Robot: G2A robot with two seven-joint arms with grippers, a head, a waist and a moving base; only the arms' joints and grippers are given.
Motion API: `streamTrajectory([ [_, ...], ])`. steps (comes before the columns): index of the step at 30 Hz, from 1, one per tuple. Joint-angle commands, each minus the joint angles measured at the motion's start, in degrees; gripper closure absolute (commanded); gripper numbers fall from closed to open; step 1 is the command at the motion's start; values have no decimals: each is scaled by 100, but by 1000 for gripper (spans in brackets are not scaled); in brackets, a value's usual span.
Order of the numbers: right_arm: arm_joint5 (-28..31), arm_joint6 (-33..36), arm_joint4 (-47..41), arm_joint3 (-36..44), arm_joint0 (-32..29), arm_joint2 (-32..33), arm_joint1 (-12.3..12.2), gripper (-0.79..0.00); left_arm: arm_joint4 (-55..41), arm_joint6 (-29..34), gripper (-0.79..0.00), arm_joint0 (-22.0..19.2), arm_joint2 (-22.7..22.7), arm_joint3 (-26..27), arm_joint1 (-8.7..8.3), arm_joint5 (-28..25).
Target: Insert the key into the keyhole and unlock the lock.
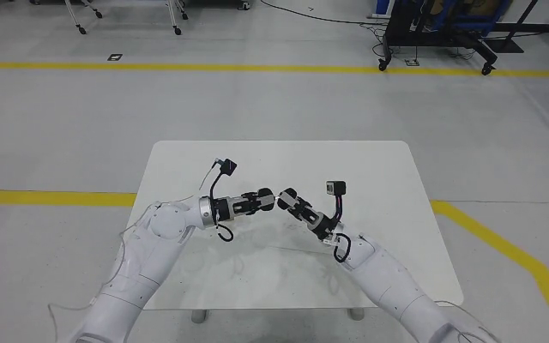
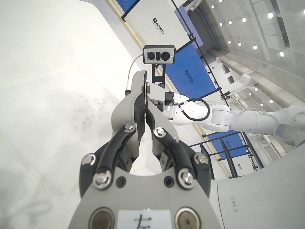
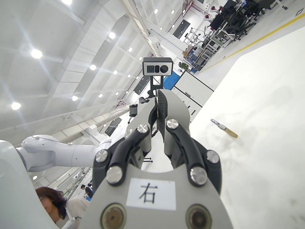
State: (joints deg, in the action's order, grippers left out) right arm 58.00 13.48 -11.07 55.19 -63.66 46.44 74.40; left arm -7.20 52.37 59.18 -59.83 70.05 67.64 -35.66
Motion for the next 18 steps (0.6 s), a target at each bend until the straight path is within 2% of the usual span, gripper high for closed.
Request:
streamTrajectory([
  [1,0,63,-18,-13,-11,27,9,0,-11,-8,0,0,0,-5,-3,-8],
  [4,0,181,-98,-32,-26,58,29,0,-65,-44,0,4,-11,-20,-7,-11],
  [6,0,259,-212,-35,-40,73,46,0,-96,-47,-231,7,-14,-20,-10,-15],
  [7,0,306,-283,-36,-47,80,55,0,-105,-44,-305,6,-18,-21,-13,-17],
  [9,0,404,-412,-54,-49,98,71,0,-118,-38,-357,13,-26,-18,-19,-24],
  [14,0,661,-613,-121,-22,140,111,0,-143,-55,-372,42,-51,7,-35,-49],
  [18,0,810,-694,-176,1,151,153,0,-158,-49,-323,51,-49,24,-44,-48],
])
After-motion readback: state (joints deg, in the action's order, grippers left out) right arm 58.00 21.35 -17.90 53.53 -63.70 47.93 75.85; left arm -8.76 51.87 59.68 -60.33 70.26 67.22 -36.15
